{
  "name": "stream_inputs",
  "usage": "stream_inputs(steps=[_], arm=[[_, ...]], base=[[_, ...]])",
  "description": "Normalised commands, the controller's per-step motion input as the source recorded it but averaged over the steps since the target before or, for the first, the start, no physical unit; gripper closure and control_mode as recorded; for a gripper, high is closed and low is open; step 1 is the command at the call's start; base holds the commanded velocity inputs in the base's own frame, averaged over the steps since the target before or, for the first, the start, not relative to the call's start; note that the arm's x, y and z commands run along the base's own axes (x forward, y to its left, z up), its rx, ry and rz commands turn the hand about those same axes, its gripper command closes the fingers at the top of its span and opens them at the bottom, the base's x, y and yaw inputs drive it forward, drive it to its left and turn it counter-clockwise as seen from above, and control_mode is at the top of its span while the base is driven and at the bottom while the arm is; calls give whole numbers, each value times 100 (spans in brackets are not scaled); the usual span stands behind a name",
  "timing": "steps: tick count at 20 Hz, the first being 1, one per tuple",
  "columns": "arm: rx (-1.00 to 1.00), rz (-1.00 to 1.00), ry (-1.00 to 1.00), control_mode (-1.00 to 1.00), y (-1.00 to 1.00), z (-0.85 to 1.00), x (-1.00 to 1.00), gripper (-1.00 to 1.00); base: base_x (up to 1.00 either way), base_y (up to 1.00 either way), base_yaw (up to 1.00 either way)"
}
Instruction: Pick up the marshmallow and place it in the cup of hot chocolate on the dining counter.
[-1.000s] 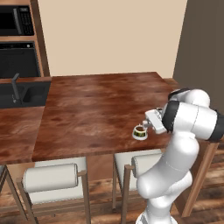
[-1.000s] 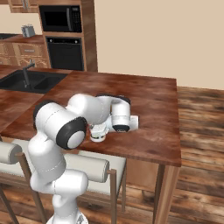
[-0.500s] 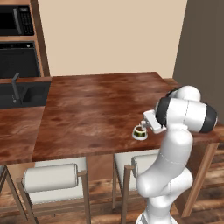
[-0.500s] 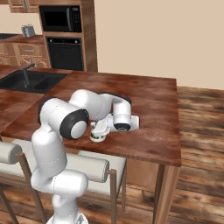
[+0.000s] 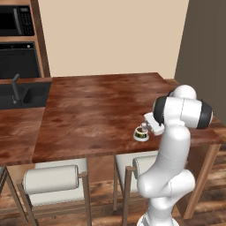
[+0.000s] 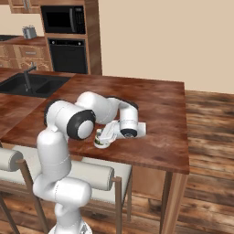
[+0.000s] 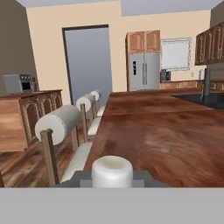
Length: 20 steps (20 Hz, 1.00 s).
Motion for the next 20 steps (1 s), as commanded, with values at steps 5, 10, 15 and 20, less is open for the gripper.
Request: stream_inputs(steps=[5,10,15,20], arm=[[0,0,0,-100,0,-23,16,100],[0,0,0,-100,0,-12,16,100],[0,0,0,-100,0,0,29,100],[0,0,0,-100,0,-17,16,100]], base=[[0,0,0],[0,0,0],[0,0,0],[0,0,0]])
